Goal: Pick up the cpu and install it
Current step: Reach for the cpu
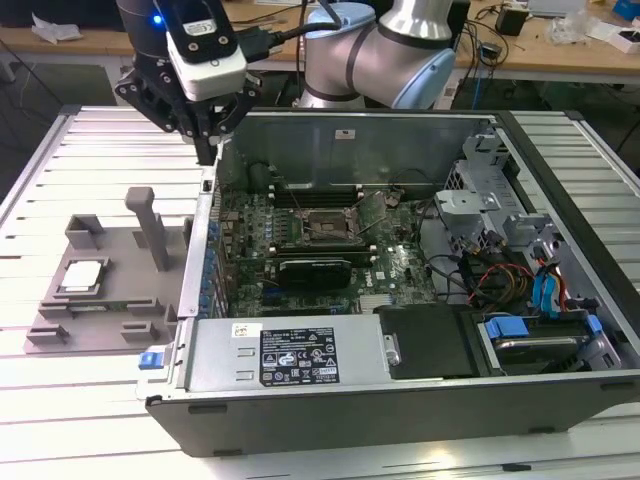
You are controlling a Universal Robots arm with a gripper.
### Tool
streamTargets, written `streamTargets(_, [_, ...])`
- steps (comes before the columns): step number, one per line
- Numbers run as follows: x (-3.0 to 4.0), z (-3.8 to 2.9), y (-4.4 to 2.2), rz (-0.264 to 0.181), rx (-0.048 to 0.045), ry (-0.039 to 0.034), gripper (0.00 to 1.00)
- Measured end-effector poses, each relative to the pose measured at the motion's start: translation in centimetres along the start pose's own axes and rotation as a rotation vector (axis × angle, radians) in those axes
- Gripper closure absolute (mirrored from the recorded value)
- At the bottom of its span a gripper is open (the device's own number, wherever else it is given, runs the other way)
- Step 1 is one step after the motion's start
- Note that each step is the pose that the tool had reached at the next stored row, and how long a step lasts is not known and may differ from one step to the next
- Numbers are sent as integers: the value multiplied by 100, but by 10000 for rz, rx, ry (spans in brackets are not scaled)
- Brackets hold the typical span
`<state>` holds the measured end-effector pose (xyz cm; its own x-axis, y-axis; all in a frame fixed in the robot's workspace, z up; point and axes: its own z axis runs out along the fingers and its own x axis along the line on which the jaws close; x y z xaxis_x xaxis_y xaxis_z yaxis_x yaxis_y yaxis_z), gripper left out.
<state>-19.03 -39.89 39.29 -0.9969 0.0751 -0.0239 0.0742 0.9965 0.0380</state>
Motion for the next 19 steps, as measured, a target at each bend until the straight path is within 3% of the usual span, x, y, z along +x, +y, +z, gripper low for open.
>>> streamTargets(17, [358,-9,-27,-1,0,1,89])
streamTargets(19, [424,-9,-31,1,0,0,89])
